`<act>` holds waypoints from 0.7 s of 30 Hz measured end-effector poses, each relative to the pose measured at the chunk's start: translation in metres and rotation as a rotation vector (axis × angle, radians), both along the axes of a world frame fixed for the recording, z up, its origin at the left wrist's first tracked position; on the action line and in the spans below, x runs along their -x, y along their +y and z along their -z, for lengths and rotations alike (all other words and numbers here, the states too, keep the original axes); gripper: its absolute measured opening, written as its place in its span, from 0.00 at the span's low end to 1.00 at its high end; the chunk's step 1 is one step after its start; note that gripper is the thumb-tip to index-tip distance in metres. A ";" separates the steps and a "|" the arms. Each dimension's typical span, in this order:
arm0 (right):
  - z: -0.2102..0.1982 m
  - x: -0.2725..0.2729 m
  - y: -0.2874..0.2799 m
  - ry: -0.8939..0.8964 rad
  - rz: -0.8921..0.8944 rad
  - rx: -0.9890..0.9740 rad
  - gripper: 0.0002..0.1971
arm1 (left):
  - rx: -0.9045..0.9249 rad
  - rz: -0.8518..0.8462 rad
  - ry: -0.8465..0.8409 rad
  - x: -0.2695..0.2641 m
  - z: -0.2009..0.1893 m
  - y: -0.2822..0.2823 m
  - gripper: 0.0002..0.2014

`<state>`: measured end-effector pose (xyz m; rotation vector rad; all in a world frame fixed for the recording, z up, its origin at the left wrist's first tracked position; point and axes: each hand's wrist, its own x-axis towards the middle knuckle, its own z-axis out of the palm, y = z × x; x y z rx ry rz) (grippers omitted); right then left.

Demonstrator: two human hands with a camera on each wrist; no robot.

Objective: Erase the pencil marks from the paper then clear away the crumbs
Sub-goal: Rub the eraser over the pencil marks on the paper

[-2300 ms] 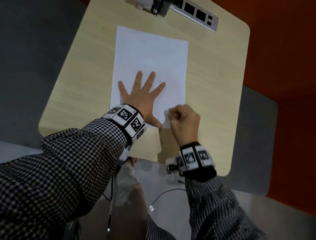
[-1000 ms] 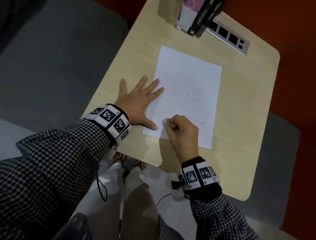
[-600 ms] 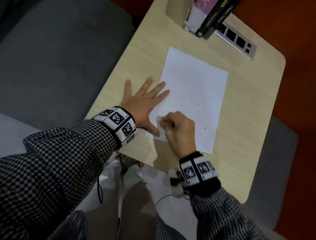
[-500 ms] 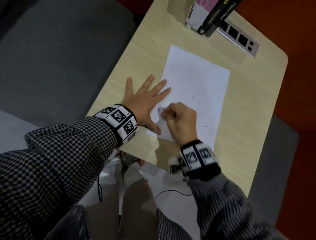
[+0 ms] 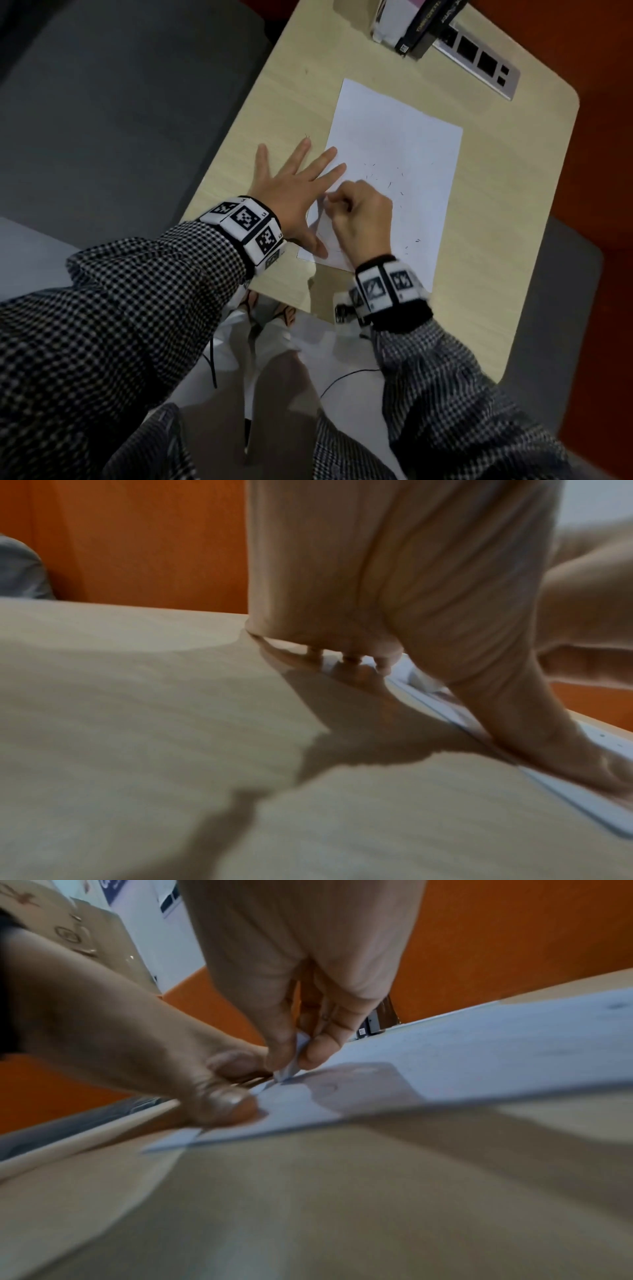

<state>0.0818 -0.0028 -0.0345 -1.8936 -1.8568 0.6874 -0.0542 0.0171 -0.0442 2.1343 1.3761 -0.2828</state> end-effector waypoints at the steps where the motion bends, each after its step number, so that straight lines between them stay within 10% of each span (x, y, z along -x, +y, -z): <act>1: -0.001 0.001 -0.013 -0.003 0.009 -0.002 0.06 | -0.001 0.002 0.005 0.000 0.000 0.000 0.67; 21: 0.000 0.015 -0.012 0.030 0.080 0.018 0.05 | 0.011 0.025 0.019 0.000 -0.001 0.000 0.69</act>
